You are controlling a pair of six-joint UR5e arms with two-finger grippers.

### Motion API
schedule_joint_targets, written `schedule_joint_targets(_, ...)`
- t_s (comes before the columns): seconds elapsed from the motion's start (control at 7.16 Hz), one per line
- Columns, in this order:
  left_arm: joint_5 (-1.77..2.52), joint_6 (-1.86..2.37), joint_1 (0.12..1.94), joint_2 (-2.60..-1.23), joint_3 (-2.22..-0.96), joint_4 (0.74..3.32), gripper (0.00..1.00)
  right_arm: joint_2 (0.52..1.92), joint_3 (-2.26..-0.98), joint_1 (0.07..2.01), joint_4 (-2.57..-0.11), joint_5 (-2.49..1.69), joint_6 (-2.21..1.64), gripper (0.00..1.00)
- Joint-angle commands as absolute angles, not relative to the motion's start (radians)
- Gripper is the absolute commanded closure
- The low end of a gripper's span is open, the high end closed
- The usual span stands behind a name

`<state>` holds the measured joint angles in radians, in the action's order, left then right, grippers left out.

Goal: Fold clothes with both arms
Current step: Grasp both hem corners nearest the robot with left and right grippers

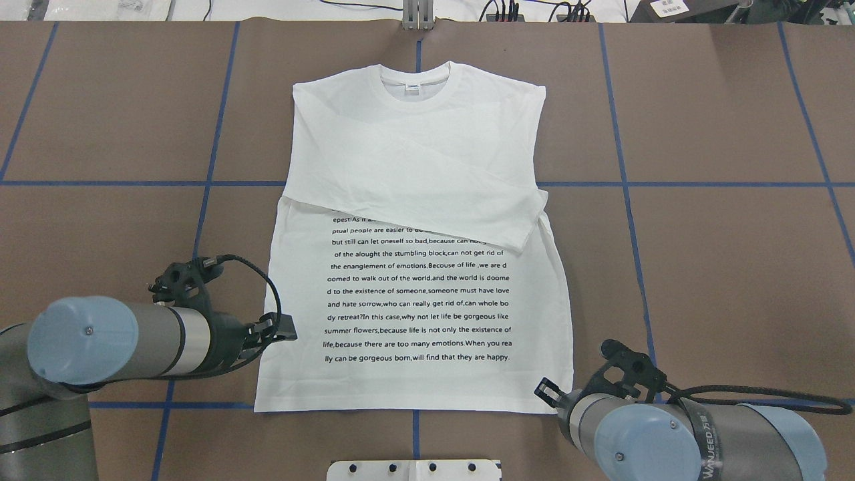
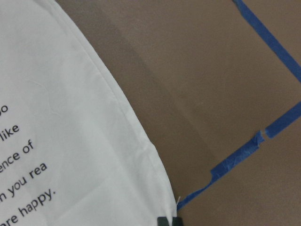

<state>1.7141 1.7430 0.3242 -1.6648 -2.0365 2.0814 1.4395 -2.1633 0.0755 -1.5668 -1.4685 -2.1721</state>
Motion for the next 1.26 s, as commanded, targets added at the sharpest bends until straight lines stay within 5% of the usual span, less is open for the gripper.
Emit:
schedule_joint_targets(0.0, 1.690, 1.790, 0.229, -1.637, -2.043, 2.022, 0.21, 1.437, -2.164, 0.075, -1.566, -1.468, -2.172, 1.00)
schedule_joint_targets(0.42, 1.689, 1.792, 0.190, -1.632, -2.023, 2.014, 0.31, 1.437, -2.169, 0.075, -1.562, -1.468, -2.172, 1.00)
schedule_joint_targets(0.56, 1.689, 1.793, 0.189, -1.632, -2.020, 2.014, 0.54, 1.437, -2.174, 0.077, -1.562, -1.468, -2.172, 1.00)
schedule_joint_targets(0.7, 1.690, 1.793, 0.187, -1.632, -2.020, 2.014, 0.98, 1.439, -2.181, 0.078, -1.562, -1.468, -2.172, 1.00)
schedule_joint_targets(1.12, 1.692, 1.792, 0.184, -1.632, -2.028, 2.010, 1.00, 1.436, -2.184, 0.080, -1.562, -1.468, -2.172, 1.00)
